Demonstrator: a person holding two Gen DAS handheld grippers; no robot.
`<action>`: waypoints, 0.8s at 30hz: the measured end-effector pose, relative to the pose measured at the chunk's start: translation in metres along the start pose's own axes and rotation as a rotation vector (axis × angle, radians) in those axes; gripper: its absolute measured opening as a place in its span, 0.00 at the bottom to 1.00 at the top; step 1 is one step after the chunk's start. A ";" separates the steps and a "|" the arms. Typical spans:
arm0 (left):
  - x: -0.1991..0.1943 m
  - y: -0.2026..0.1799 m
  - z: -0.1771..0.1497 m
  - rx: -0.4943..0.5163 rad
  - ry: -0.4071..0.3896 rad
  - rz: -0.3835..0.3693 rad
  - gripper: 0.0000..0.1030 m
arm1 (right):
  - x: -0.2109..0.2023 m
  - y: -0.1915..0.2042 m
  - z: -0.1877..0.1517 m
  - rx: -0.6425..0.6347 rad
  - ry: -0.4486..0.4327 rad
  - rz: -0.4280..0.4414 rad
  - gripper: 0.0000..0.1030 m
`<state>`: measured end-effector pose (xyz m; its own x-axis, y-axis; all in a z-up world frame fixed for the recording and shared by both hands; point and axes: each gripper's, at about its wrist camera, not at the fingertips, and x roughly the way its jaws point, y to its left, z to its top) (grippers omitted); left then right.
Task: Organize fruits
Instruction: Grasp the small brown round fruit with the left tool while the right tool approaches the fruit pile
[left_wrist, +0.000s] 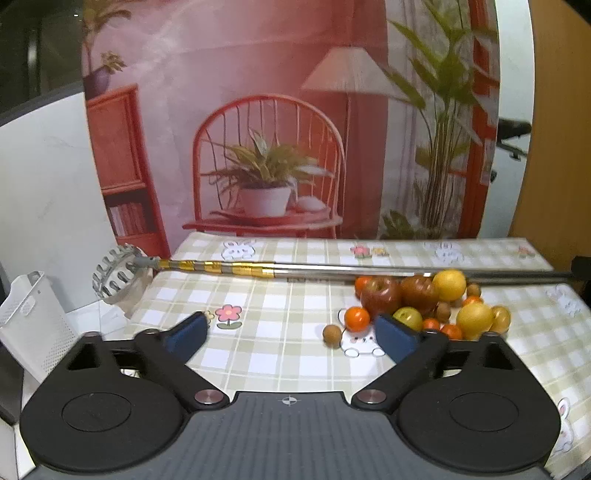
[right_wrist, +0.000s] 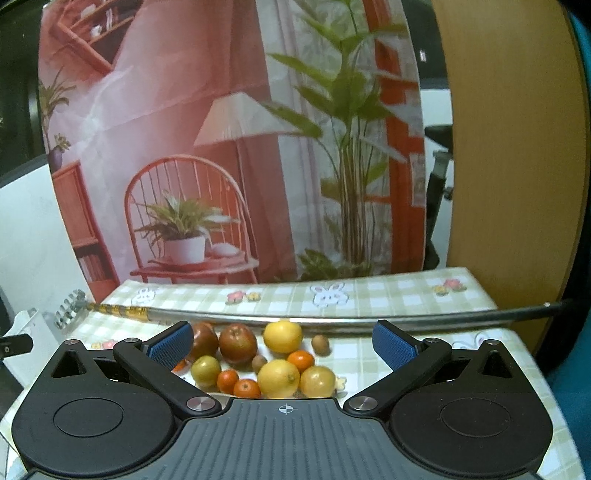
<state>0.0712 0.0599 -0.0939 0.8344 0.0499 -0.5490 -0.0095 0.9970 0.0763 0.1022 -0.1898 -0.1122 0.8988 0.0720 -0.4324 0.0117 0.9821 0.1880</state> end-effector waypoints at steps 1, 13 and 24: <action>0.006 0.000 -0.001 0.005 0.011 -0.009 0.86 | 0.007 -0.001 -0.002 -0.001 0.011 -0.001 1.00; 0.106 -0.014 -0.009 0.003 0.108 -0.153 0.52 | 0.058 -0.001 -0.017 -0.023 0.069 -0.012 1.00; 0.206 -0.018 -0.023 -0.067 0.223 -0.192 0.43 | 0.094 -0.018 -0.033 0.023 0.129 0.017 0.97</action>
<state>0.2304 0.0534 -0.2272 0.6828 -0.1357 -0.7179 0.0940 0.9908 -0.0979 0.1719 -0.1951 -0.1858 0.8351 0.1114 -0.5388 0.0086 0.9765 0.2153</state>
